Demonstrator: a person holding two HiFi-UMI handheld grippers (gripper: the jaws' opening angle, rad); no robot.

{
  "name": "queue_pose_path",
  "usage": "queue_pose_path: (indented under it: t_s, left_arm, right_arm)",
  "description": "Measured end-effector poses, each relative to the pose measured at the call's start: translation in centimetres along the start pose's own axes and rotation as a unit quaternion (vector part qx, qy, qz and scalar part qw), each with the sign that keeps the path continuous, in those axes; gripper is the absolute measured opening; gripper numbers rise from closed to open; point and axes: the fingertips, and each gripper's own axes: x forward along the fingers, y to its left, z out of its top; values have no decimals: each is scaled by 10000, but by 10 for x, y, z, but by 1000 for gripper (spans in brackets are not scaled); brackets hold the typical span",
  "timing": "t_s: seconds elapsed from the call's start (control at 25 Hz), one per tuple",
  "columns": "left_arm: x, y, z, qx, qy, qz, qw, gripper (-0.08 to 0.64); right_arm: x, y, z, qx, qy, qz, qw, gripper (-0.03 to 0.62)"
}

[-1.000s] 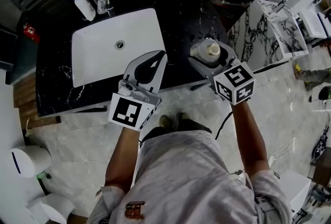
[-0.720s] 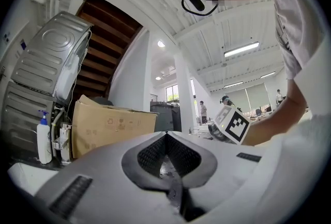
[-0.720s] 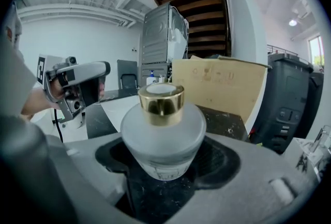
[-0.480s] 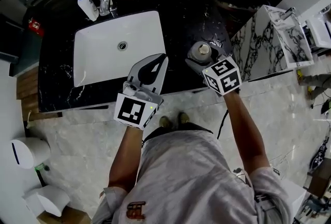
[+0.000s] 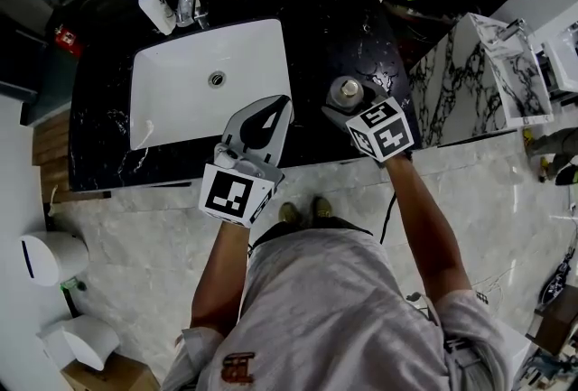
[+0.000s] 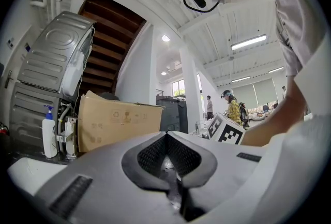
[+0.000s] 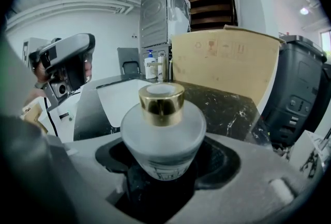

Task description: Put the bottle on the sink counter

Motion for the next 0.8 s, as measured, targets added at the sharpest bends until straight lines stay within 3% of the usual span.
queue_pose_path:
  t_s: [0.44, 0.8]
  left_arm:
    - [1, 3, -5, -59, 37, 59, 10000, 0]
    - [4, -1, -6, -62, 67, -16, 10000, 0]
  right_arm:
    - [5, -1, -3, 80, 74, 178, 9998, 331]
    - [-13, -3, 4, 243, -256, 152, 9993, 359]
